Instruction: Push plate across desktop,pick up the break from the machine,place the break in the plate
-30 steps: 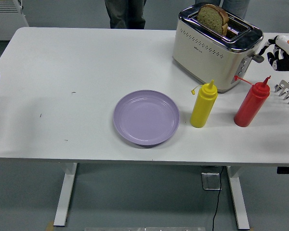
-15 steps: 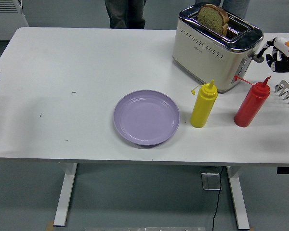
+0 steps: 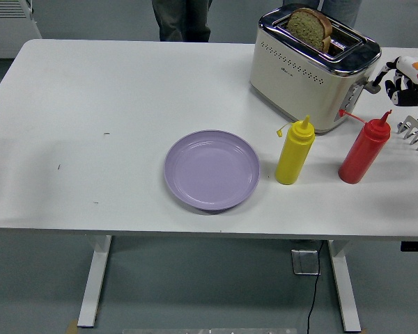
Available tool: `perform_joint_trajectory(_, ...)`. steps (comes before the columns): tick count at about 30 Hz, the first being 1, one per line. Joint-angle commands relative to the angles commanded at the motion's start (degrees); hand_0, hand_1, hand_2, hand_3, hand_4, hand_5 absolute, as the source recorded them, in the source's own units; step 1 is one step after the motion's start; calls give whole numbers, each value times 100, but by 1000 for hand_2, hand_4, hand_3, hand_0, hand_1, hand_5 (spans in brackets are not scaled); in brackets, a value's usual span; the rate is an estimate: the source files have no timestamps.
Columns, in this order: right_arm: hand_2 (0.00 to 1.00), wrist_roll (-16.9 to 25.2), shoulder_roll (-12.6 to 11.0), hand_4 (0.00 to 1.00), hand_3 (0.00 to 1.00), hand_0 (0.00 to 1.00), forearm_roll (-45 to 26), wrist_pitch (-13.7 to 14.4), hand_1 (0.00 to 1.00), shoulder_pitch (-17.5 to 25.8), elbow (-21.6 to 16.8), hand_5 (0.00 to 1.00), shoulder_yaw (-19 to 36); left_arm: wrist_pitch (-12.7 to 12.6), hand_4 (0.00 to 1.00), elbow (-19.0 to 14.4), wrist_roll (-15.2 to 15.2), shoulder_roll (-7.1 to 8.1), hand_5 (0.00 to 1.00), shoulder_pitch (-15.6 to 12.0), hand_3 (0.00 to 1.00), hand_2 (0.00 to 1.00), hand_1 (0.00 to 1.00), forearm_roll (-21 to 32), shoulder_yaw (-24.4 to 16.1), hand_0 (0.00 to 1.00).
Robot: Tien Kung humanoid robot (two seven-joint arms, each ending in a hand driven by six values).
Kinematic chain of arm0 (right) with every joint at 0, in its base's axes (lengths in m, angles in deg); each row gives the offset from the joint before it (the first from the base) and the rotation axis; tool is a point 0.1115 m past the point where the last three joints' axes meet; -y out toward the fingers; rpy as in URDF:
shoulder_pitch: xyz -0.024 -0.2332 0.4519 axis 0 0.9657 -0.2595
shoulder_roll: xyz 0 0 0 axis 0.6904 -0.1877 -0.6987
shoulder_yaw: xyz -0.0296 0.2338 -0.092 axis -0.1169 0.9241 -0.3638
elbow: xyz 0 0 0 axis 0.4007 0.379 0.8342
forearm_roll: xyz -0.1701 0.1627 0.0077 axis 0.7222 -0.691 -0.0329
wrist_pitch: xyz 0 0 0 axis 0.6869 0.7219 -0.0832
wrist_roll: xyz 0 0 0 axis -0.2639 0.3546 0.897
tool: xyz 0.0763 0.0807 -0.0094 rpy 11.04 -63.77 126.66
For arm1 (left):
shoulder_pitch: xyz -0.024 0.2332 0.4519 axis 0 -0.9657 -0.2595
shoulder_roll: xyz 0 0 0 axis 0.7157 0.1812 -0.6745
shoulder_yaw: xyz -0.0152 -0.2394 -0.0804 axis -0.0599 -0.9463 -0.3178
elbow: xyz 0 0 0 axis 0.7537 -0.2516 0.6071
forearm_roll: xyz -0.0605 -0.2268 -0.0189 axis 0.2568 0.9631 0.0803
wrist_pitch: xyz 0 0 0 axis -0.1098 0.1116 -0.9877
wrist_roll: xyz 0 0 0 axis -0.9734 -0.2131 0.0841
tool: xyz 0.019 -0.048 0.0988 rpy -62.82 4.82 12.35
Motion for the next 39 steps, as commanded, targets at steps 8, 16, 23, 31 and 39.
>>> perform_joint_trajectory(8,205,30,23,273,559,206,-11,-30,106,-44,109,2,-101,-1,657,0,0,-1,998,4,829,865,823,0,-12,829)
perform_joint_trajectory(16,205,54,55,273,557,206,-5,-61,106,-98,227,2,-234,-2,657,2,0,4,998,8,829,865,824,2,-16,829)
perform_joint_trajectory(23,204,66,97,272,555,206,-17,-82,105,-86,329,2,-312,-5,657,3,-2,3,998,-1,829,865,824,3,-12,829)
perform_joint_trajectory(31,204,71,123,270,554,207,-7,-93,106,-67,388,2,-319,-2,657,0,-3,7,998,-8,829,866,824,6,-2,829)
perform_joint_trajectory(39,204,17,9,270,554,207,107,-38,106,23,79,2,247,-2,657,3,-2,7,998,-18,829,865,824,4,3,829)
